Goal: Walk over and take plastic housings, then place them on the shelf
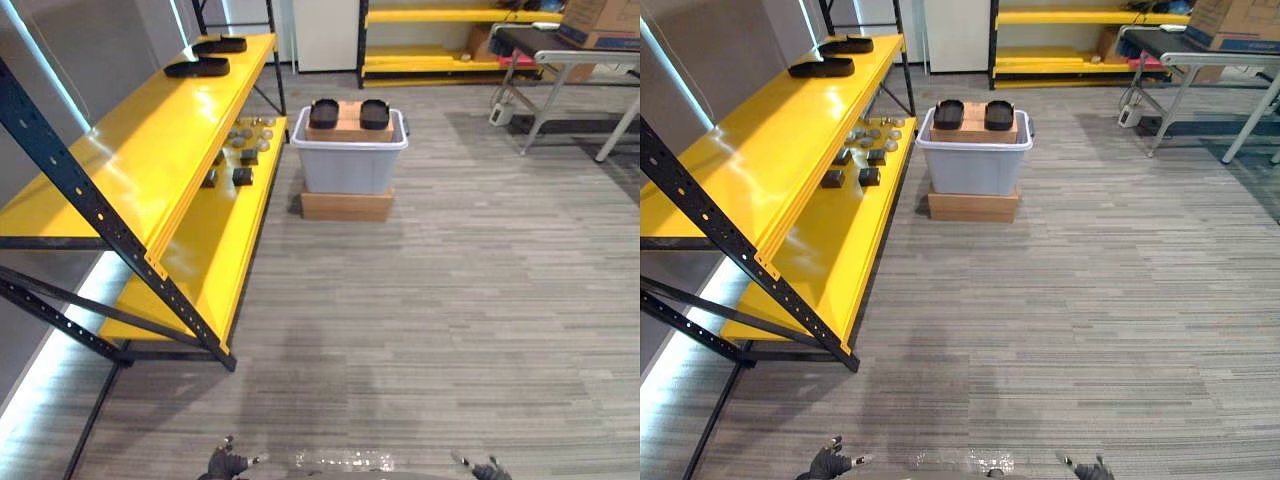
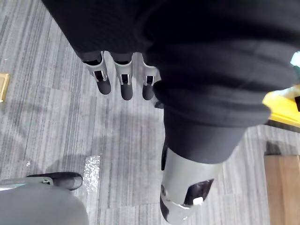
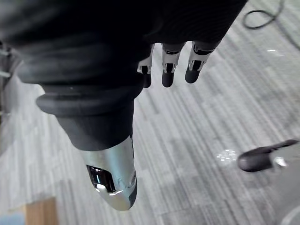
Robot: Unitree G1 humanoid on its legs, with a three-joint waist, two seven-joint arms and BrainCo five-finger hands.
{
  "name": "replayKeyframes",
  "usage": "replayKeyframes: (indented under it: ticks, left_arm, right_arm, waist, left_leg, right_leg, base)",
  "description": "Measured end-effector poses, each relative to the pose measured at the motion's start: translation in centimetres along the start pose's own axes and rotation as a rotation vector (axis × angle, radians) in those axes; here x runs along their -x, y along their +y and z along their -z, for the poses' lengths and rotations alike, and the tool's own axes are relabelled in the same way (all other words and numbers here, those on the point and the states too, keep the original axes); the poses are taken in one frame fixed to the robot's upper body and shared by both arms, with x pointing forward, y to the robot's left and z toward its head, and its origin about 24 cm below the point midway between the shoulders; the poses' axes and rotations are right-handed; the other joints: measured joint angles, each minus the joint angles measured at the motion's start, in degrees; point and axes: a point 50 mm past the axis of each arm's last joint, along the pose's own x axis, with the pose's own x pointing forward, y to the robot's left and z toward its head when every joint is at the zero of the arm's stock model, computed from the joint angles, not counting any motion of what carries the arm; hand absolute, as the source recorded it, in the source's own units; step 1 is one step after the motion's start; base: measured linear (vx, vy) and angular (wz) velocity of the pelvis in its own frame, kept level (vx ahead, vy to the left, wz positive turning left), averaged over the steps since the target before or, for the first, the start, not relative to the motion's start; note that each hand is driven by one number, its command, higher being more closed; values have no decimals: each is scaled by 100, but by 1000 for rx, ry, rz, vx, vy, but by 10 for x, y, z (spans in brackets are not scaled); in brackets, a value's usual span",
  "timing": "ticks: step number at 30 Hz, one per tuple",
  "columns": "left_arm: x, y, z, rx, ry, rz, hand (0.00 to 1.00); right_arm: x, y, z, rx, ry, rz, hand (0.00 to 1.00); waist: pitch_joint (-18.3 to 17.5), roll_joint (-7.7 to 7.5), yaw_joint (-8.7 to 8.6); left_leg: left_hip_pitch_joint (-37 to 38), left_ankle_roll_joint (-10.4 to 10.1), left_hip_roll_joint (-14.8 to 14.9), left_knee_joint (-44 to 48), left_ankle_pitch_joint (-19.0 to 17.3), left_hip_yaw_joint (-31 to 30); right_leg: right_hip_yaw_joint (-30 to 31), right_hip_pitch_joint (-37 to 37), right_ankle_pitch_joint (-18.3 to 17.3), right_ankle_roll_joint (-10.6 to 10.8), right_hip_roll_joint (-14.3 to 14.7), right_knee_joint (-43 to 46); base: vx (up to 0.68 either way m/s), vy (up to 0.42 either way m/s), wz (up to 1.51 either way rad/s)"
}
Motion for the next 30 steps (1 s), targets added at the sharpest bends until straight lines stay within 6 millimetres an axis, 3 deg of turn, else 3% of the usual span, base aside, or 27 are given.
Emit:
replayKeyframes:
  ticks: [7, 15, 22, 27, 30]
  left_arm:
    - [1, 1, -11, 11, -66, -1, 0]
    - [4, 1, -12, 15, -87, -1, 0]
    - [4, 1, -30, 25, -159, 2, 0]
    - [4, 1, -41, 35, -202, 2, 0]
    - [6, 1, -53, 46, -253, 1, 0]
  right_arm:
    - [0, 6, -8, 152, -49, -63, 0]
    - [2, 2, -1, 162, -31, -65, 0]
    - [2, 1, -6, 137, -49, -55, 0]
    - [-4, 6, -22, 115, -87, -44, 0]
    - [-7, 2, -32, 104, -116, -25, 0]
  waist:
    - [51, 104, -7]
    - [39, 99, -15]
    - [15, 97, -12]
    - [30, 140, -4]
    - [59, 225, -1]
  left_leg:
    - [54, -3, 15, -45, -2, -28]
    - [-12, -87, 26, -179, 16, -34]
    - [-192, -51, 49, -110, -8, 115]
    - [-520, 62, 54, 416, -400, 343]
    - [-736, 188, 29, 968, -850, 544]
  right_leg:
    - [-19, 37, -18, 14, 7, 1]
    - [-42, -78, -30, 34, 13, -3]
    - [45, -275, -11, 6, 32, 4]
    - [315, -459, -48, 61, 42, 34]
    - [488, -891, -575, 226, -10, 930]
  base:
    - [-39, -10, 0]
    - [-84, -12, 0]
    - [71, 1, -8]
    - [94, 36, -29]
    - [101, 80, -27]
